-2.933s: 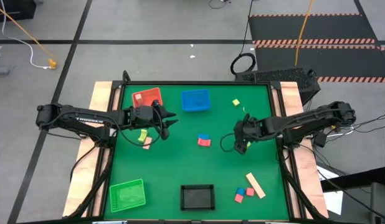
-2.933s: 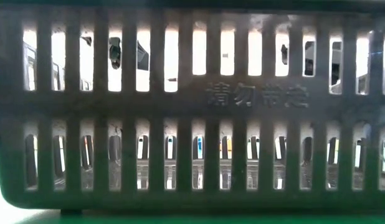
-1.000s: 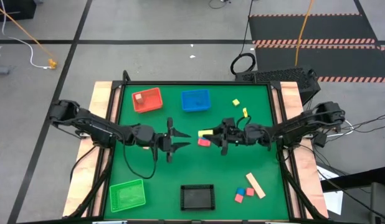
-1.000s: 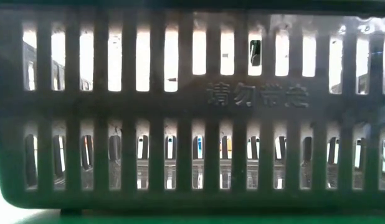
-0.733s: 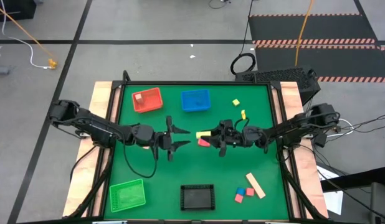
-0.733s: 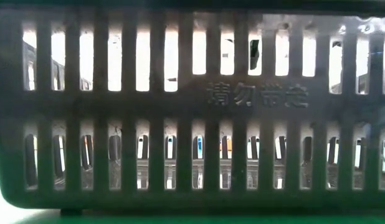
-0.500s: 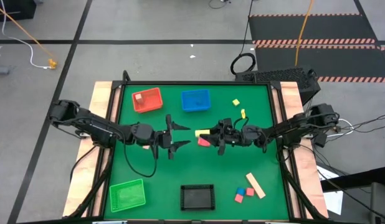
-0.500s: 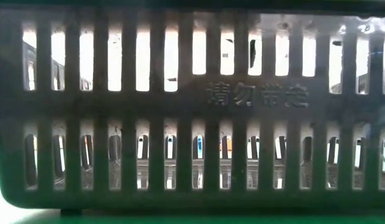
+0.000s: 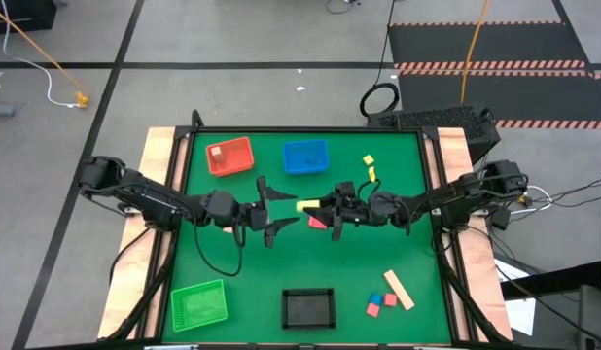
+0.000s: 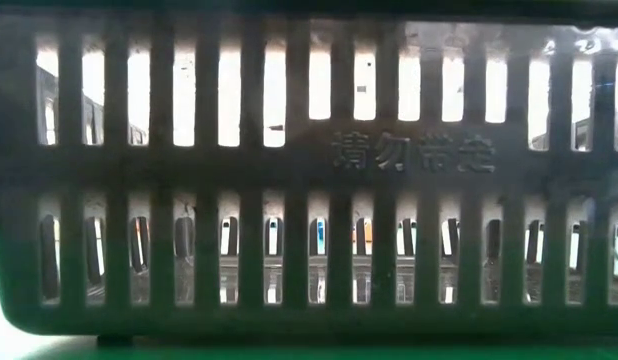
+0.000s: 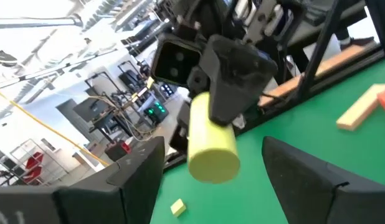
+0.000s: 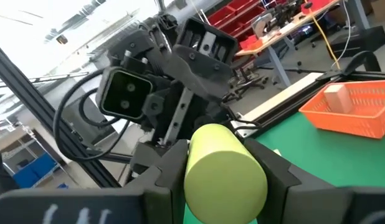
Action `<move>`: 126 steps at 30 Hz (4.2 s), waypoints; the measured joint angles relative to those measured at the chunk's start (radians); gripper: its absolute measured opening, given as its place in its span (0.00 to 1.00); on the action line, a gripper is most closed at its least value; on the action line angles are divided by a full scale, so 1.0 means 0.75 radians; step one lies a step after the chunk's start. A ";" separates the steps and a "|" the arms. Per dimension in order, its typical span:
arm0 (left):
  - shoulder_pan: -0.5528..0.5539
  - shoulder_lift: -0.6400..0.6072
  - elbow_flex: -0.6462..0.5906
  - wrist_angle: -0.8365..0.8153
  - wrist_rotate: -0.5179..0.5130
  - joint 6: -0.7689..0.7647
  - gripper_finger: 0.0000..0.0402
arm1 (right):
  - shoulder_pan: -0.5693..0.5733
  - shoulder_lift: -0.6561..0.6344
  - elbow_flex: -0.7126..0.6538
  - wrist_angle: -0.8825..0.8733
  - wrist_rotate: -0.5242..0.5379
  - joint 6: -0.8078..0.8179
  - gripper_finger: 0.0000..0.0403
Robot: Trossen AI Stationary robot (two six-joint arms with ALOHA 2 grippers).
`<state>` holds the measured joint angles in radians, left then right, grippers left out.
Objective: Sort & place blocks by color
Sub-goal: Put the bottom right green block into the green bin, then put the top red block into the black bin
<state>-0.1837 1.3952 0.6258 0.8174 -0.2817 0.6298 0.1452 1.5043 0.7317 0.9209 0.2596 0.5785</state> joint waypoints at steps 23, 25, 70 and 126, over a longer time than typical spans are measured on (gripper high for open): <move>0.040 0.001 0.000 -0.021 -0.013 -0.115 0.32 | -0.013 0.176 0.179 0.002 -0.068 -0.019 0.27; 0.034 0.001 0.000 -0.020 -0.015 -0.127 0.32 | -0.013 0.176 0.179 0.002 -0.102 -0.018 0.31; -0.920 -0.306 0.000 -1.409 0.371 -2.058 0.32 | 0.020 -0.235 -0.333 -0.540 -0.033 0.060 0.67; -0.866 -0.468 0.001 -1.128 -0.211 -1.425 0.63 | 0.032 0.302 -0.391 0.068 0.072 -0.685 0.67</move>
<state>-0.8335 1.0439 0.6262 -0.0290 -0.4399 -0.4393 0.1692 1.7312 0.4381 0.9718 0.3134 0.0647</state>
